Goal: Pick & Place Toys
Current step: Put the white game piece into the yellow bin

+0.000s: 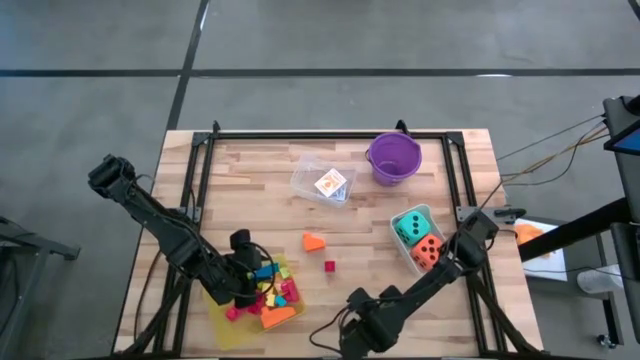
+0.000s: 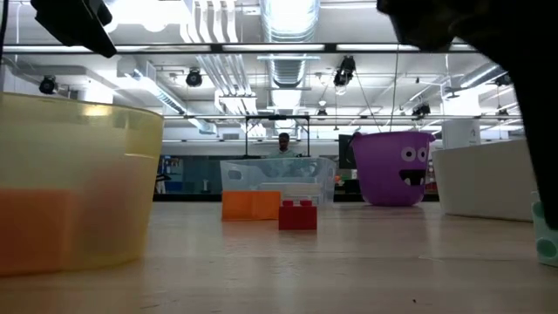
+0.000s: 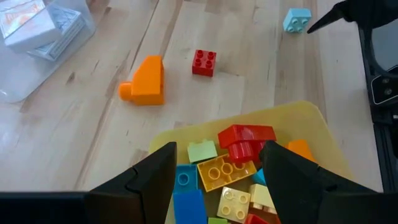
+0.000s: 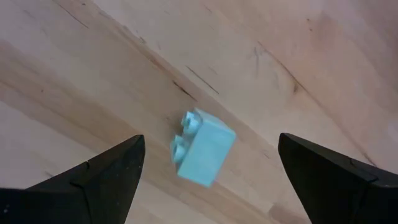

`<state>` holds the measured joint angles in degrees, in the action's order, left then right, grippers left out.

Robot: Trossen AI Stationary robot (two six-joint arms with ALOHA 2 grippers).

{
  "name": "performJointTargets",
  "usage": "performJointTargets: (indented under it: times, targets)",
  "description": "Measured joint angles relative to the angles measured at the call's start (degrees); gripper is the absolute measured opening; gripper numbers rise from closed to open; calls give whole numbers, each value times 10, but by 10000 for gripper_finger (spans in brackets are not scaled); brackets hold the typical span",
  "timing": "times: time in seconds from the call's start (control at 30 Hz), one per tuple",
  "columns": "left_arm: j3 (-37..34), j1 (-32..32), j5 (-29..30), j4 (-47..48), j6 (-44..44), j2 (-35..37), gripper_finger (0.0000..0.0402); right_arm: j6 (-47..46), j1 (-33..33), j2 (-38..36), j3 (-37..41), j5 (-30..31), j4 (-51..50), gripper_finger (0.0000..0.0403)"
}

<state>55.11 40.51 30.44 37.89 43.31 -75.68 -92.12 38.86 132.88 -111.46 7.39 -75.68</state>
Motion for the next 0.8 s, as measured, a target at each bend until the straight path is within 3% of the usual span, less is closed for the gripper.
performJointTargets:
  times: [0.53, 0.8]
  targets:
    - [0, 0, 0, -5, 1, 0, 229, -5, -5, -51, 99, -5, 126, 360]
    - [0, 0, -1, -5, 2, 0, 229, -12, -5, -60, 133, -24, 158, 277]
